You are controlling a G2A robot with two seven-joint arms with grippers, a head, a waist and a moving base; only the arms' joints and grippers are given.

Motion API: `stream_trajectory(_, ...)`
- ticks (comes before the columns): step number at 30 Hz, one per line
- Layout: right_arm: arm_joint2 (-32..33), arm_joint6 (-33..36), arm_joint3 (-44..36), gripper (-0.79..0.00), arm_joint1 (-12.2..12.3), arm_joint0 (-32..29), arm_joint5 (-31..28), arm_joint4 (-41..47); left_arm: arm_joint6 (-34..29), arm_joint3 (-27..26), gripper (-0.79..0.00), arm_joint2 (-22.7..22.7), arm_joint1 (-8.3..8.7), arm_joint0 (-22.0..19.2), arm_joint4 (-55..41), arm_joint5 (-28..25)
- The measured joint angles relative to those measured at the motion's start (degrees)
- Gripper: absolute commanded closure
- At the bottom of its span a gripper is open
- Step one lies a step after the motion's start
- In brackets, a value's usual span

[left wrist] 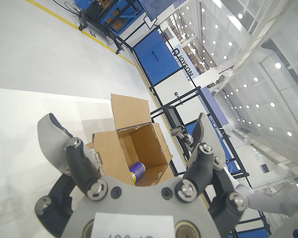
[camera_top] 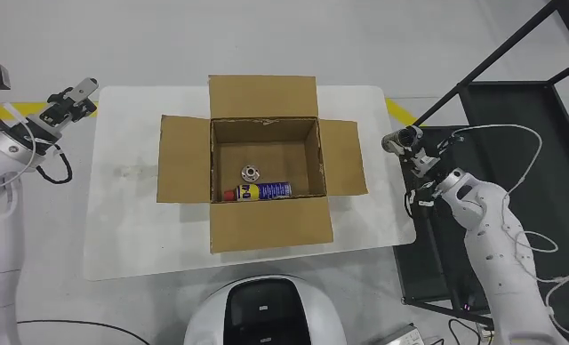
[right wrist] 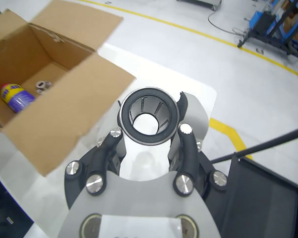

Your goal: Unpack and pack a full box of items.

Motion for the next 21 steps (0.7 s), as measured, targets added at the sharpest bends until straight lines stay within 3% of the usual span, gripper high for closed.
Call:
stream_trajectory(3, -2.1, 5.5, -10.9, 0.0, -0.2, -2.8, 0.1, 4.0, 0.0, 0.0, -0.785, 0.0, 0.0, 0.0, 0.0, 0.0)
stream_trajectory(7, -7.6, 11.4, -17.8, 0.0, -0.7, -1.2, 1.8, 4.8, 0.0, 0.0, -0.785, 0.0, 0.0, 0.0, 0.0, 0.0)
stream_trajectory(15, -19.9, 14.0, -16.1, 0.0, -2.3, 6.4, 5.9, 1.6, 0.0, 0.0, -0.785, 0.0, 0.0, 0.0, 0.0, 0.0)
stream_trajectory(21, -20.0, 14.0, -15.9, 0.0, -2.3, 6.5, 6.1, 1.5, 0.0, 0.0, -0.785, 0.0, 0.0, 0.0, 0.0, 0.0)
